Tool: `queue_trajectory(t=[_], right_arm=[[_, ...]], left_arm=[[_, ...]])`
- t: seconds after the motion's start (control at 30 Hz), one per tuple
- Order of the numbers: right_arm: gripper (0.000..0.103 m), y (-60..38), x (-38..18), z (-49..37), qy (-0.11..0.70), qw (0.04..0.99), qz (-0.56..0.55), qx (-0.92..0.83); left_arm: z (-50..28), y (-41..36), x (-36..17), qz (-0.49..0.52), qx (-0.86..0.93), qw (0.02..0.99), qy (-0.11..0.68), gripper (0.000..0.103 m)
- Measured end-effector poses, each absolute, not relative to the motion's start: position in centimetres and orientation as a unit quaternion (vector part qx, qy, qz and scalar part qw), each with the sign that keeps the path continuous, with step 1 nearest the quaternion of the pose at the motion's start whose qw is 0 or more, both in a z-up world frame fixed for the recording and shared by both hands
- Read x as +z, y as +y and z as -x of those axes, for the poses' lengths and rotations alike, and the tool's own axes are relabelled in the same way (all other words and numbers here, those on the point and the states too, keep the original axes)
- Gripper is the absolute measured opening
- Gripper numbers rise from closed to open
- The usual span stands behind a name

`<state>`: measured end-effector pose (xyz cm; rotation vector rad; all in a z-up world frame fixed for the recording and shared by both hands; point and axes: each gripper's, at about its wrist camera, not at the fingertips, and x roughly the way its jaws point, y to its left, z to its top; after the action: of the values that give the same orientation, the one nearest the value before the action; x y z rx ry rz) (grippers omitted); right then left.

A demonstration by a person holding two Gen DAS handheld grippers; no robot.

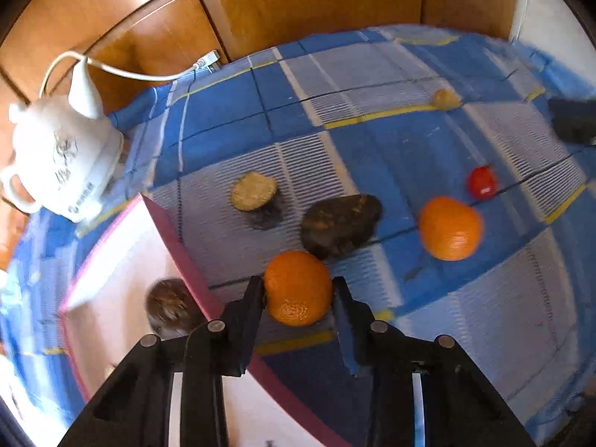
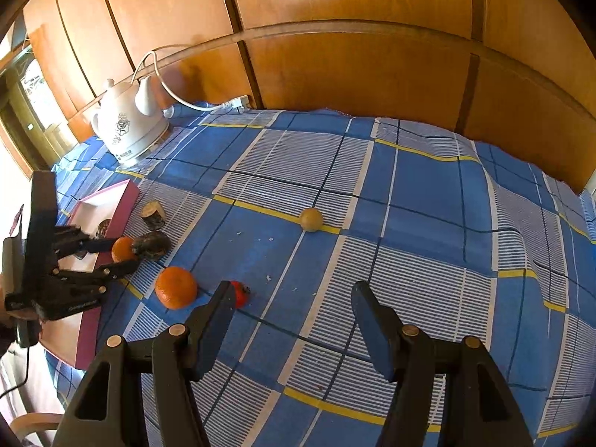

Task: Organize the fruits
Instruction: 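Lower the left gripper onto the orange beside the tray and grasp it, then grasp the red tomato with the right gripper while the left holds the orange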

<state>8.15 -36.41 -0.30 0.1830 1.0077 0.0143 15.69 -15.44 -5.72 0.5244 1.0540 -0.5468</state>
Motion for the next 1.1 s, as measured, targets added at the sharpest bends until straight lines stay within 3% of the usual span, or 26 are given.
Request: queue_trajectory(t=[0.27,0.47,1.0,1.1], right_arm=[[0.065,-36.3,-0.4,-8.0,0.486,0.870,-0.084,0.004],[0.065,-36.2,-0.7,-7.9,0.491,0.867,-0.085,0.005],[0.065,-34.9,-2.6,-8.3,0.527,0.845,-0.081,0.039],[0.061,-34.6,-3.0,-8.3,0.535,0.840,-0.079,0.047]], left_arm=[[-9.3,-15.2,-4.1,-0.144,-0.297,0.812,0.482,0.037],[-4.1,-17.5,-6.4,-0.156,-0.272,0.841,0.441,0.037],[-3.9,-17.5,-8.7,-0.095,-0.259,0.858,0.434,0.039],[-4.0,-17.3,-8.7,-0.084,-0.257,0.859,0.435,0.039]])
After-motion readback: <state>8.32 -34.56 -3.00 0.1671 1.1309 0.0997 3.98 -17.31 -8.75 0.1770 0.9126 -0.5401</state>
